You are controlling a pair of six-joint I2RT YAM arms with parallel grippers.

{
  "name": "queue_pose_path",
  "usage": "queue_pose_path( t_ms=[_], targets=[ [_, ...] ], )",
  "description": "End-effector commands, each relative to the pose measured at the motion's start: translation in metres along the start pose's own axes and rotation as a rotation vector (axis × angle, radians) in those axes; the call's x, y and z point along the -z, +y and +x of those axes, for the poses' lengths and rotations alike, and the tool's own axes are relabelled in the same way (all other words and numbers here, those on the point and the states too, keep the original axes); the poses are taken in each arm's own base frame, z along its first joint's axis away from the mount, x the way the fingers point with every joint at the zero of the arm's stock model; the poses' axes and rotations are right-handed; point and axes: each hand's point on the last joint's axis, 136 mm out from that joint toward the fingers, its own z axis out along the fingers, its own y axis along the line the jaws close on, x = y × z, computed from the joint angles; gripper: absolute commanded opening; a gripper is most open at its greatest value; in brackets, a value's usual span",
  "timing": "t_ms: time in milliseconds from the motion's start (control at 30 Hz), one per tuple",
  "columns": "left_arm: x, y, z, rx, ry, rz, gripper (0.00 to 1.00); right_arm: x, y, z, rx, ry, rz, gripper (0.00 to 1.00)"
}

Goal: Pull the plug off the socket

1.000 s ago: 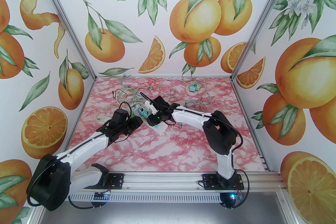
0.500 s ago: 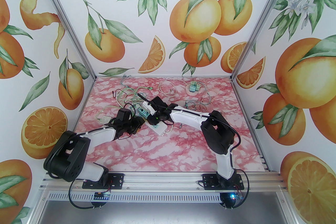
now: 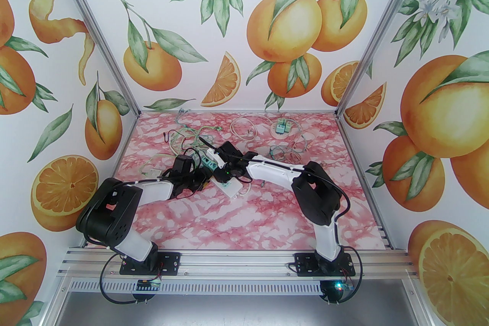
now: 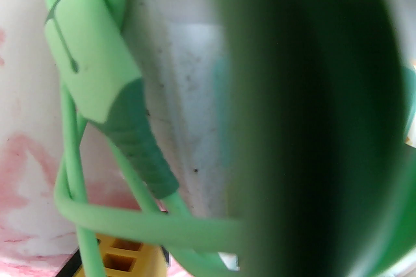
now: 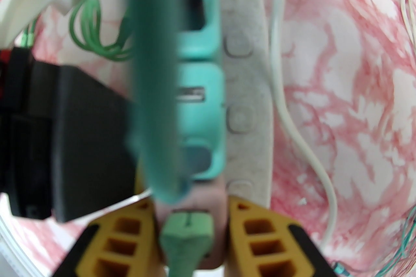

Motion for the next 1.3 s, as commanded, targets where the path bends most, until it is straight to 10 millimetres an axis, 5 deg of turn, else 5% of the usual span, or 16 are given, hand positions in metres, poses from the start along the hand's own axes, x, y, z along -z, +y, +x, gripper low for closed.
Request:
queue_pose_path(
  t_ms=[0,133,433,767,1267],
  targets=[
    [-0.001,0.026,-0.001,0.001,0.003,-0.153,0.33,0.009,0.019,-0.002,0.039,0.005,-0.012,0.25],
    [0.001,0.032,0.0,0.001,0.006,-0.19,0.33,0.015,0.028,-0.006,0.14,0.013,0.058,0.25],
    [-0.002,0.042,0.003,0.007,0.035,-0.244,0.31,0.015,0.028,-0.009,0.054,0.004,0.016,0.22],
    [0.003,0.048,0.003,-0.012,0.034,-0.283,0.29,0.035,-0.001,-0.03,-0.143,-0.074,-0.093,0.23],
    [0.009,0.04,-0.001,-0.043,0.021,-0.287,0.29,0.077,0.013,-0.046,-0.043,-0.119,-0.011,0.23]
  ],
)
